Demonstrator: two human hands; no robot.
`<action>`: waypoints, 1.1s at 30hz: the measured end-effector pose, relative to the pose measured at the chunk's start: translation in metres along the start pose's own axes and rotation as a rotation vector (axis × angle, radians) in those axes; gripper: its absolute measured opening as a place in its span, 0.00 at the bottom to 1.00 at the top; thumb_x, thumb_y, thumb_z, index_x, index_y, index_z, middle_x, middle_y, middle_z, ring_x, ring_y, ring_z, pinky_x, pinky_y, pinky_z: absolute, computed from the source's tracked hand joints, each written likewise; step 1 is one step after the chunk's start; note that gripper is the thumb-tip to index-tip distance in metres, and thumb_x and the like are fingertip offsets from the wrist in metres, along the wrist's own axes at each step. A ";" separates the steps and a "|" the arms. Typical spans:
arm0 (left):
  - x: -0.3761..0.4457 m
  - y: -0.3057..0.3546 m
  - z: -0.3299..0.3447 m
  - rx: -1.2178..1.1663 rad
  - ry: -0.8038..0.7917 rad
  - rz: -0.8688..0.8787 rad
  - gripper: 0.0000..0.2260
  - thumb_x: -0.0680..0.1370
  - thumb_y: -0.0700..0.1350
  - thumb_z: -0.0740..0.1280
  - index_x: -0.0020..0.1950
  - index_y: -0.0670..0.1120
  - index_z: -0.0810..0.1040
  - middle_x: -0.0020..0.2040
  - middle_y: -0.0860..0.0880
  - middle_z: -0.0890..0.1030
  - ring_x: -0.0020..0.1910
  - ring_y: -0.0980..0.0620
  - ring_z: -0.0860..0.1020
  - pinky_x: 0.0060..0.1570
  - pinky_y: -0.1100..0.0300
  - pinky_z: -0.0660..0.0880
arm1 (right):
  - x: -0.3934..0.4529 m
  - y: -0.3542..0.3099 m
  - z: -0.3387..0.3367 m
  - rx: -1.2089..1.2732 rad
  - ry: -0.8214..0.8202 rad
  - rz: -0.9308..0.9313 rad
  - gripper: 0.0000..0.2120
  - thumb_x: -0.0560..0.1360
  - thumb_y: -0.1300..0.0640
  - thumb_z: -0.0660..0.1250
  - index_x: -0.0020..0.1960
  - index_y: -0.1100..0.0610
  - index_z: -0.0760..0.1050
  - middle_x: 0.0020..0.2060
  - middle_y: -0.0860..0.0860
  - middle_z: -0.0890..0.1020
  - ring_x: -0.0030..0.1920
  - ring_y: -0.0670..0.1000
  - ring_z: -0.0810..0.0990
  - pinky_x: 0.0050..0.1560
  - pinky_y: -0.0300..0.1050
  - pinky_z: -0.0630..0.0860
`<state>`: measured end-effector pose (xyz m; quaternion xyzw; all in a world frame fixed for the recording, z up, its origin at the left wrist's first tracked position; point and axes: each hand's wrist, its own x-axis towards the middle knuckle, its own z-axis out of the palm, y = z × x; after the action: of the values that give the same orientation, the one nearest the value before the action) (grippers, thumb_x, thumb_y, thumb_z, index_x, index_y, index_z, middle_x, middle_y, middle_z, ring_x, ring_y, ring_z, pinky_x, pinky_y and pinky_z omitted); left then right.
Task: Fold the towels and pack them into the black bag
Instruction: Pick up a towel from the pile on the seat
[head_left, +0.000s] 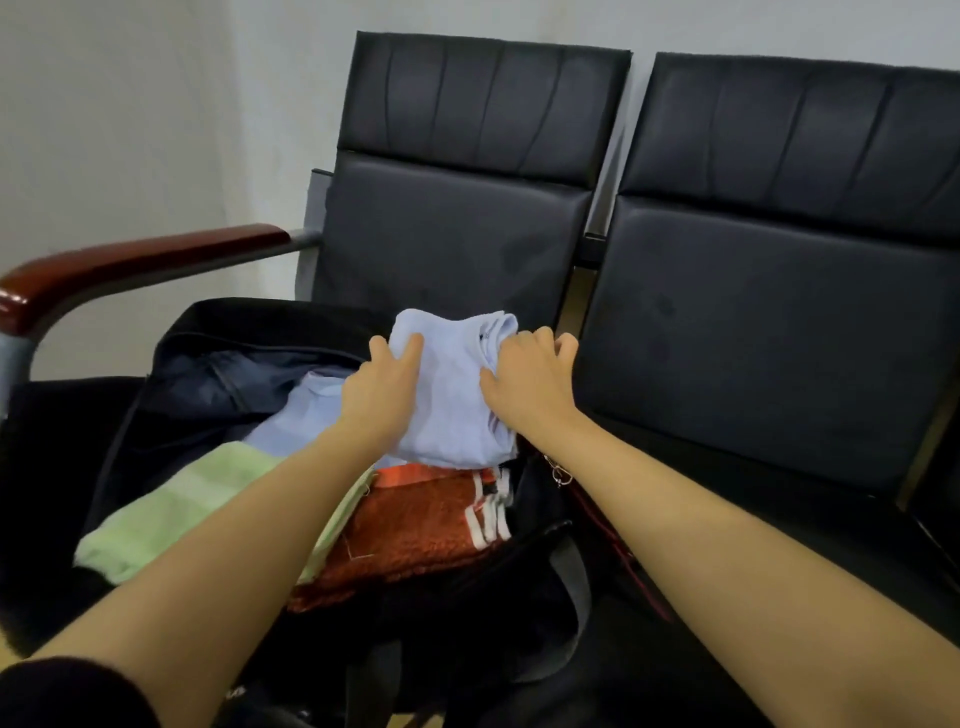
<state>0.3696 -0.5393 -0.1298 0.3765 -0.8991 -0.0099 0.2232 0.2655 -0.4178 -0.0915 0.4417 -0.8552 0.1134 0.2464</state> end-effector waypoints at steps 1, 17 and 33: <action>0.008 -0.001 0.008 -0.017 -0.007 -0.005 0.22 0.81 0.43 0.57 0.74 0.49 0.55 0.51 0.43 0.63 0.38 0.42 0.71 0.37 0.51 0.69 | 0.008 0.002 0.010 -0.065 0.017 -0.042 0.08 0.77 0.54 0.60 0.43 0.58 0.72 0.41 0.50 0.71 0.51 0.55 0.69 0.55 0.49 0.53; 0.033 -0.010 0.094 -0.053 -0.343 -0.036 0.20 0.82 0.53 0.57 0.71 0.47 0.64 0.63 0.39 0.65 0.53 0.37 0.75 0.45 0.51 0.69 | 0.022 0.023 0.090 -0.350 -0.183 -0.024 0.25 0.76 0.44 0.60 0.68 0.58 0.69 0.66 0.55 0.68 0.65 0.57 0.65 0.67 0.56 0.58; 0.032 0.001 0.118 -0.068 -0.412 0.258 0.25 0.81 0.62 0.44 0.75 0.63 0.37 0.78 0.47 0.37 0.76 0.43 0.40 0.74 0.47 0.41 | 0.018 0.041 0.093 -0.259 -0.452 -0.071 0.26 0.81 0.38 0.42 0.77 0.39 0.42 0.77 0.51 0.39 0.71 0.64 0.57 0.64 0.64 0.59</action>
<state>0.3011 -0.5784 -0.2227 0.2407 -0.9654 -0.0884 0.0470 0.1928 -0.4450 -0.1606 0.4504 -0.8799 -0.1072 0.1073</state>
